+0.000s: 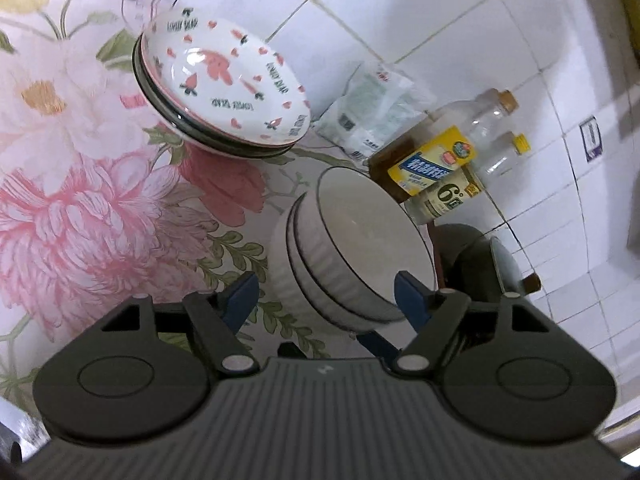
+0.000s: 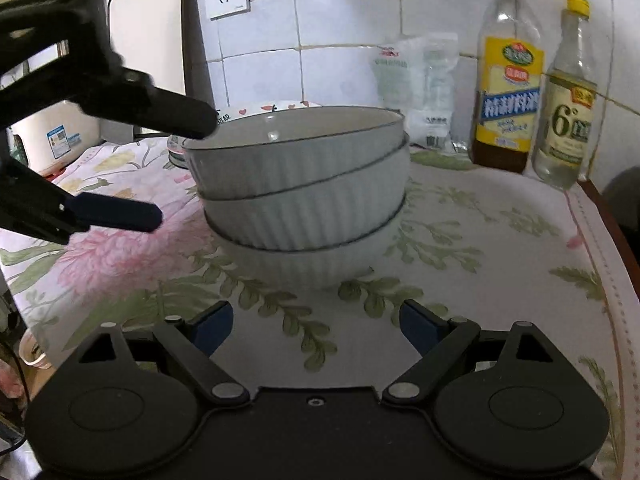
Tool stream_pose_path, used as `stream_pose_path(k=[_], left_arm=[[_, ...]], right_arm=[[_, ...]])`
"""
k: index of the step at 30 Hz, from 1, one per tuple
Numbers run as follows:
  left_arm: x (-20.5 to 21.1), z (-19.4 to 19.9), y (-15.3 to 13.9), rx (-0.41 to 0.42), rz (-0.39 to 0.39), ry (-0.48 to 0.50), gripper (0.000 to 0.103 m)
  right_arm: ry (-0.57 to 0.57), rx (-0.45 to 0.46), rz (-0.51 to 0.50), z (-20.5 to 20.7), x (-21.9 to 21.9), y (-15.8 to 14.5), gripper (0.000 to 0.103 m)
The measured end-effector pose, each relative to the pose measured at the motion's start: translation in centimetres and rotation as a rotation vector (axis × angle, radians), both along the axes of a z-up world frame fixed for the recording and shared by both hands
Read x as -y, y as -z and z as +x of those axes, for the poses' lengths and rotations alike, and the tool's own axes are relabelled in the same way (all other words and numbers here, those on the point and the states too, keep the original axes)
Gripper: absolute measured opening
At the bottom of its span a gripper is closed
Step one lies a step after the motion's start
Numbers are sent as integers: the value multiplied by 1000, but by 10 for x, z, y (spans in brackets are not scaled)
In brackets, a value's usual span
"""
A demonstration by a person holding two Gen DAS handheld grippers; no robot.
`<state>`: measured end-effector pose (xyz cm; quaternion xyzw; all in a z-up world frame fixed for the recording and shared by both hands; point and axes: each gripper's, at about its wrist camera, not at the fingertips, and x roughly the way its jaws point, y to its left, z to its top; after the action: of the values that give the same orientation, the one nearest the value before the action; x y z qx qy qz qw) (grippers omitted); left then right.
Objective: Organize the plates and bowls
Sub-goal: 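Close both grippers on the bowl stack and lift it, then carry the bowl stack onto the bunny plate stack and lower it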
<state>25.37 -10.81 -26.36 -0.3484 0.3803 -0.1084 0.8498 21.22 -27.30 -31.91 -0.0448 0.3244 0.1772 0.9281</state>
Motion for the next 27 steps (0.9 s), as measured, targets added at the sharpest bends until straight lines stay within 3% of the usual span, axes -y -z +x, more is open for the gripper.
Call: stream_pose_path(k=[6, 15, 17, 27], left_arm=[[-3, 30, 10, -70, -6, 89, 72], [1, 54, 12, -71, 55, 129, 69], [2, 56, 12, -71, 65, 137, 53], [5, 63, 16, -89, 116, 161, 43]], right_arm=[[-33, 62, -17, 15, -7, -5, 101], [-88, 59, -32, 31, -13, -4, 103], [-92, 56, -24, 32, -12, -3, 103], [-102, 40, -10, 42, -13, 0, 103]])
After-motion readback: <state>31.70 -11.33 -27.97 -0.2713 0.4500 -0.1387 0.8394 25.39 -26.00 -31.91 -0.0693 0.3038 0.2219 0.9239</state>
